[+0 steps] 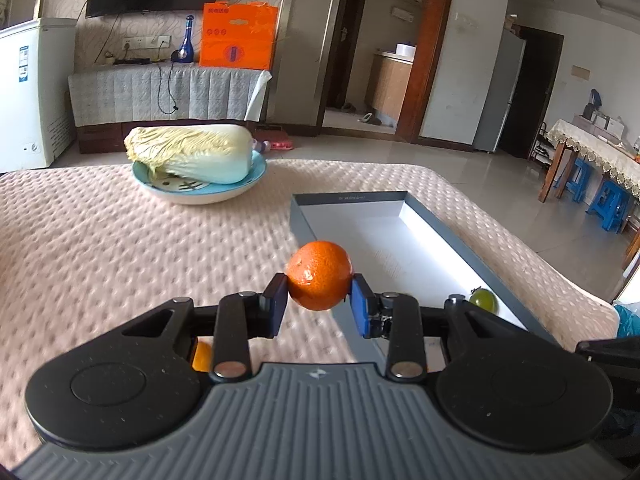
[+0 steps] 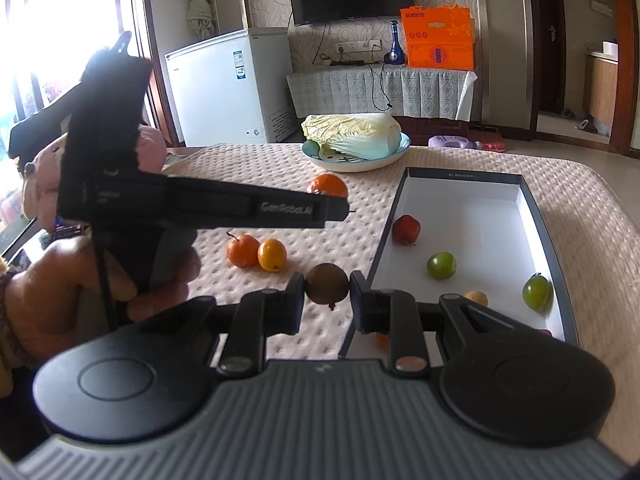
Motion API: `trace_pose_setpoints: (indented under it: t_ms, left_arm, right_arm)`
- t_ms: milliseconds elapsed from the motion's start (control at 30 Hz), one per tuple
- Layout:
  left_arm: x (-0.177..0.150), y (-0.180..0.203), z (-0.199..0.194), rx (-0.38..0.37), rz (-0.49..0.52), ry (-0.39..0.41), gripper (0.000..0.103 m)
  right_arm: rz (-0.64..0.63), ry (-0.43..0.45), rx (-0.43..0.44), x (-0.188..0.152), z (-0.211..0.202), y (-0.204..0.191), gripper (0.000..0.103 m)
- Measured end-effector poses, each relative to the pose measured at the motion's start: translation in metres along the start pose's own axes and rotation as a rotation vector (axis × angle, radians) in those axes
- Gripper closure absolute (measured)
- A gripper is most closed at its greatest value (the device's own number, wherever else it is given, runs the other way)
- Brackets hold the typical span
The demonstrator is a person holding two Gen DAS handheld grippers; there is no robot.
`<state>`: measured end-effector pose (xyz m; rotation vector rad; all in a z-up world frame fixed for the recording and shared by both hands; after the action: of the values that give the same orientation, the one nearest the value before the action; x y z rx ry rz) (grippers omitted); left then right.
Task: Organize fruits
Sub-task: 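Bring the held tangerine and kiwi over the gray box with both tools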
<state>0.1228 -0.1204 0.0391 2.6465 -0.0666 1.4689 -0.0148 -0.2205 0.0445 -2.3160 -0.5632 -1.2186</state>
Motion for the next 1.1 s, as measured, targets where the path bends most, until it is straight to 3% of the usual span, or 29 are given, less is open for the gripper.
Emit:
trace_pose_setpoints:
  t_ms: [1100]
  left_arm:
    - [0.003, 0.017, 0.006, -0.07, 0.008, 0.008, 0.064]
  right_arm:
    - [0.005, -0.017, 0.014, 0.0, 0.001, 0.0, 0.075]
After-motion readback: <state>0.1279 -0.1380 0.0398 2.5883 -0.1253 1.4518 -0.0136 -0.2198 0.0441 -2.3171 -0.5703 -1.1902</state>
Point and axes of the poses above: each gripper's, at about its wrist camera, not at the fingertips, and z roughly the way its jaws point, y to its right, x to its top, the point moved 4 cm from there along z, roughly the way its jaws point, and after that the axes turned 10 degrees about x, right-handed, at the moved point
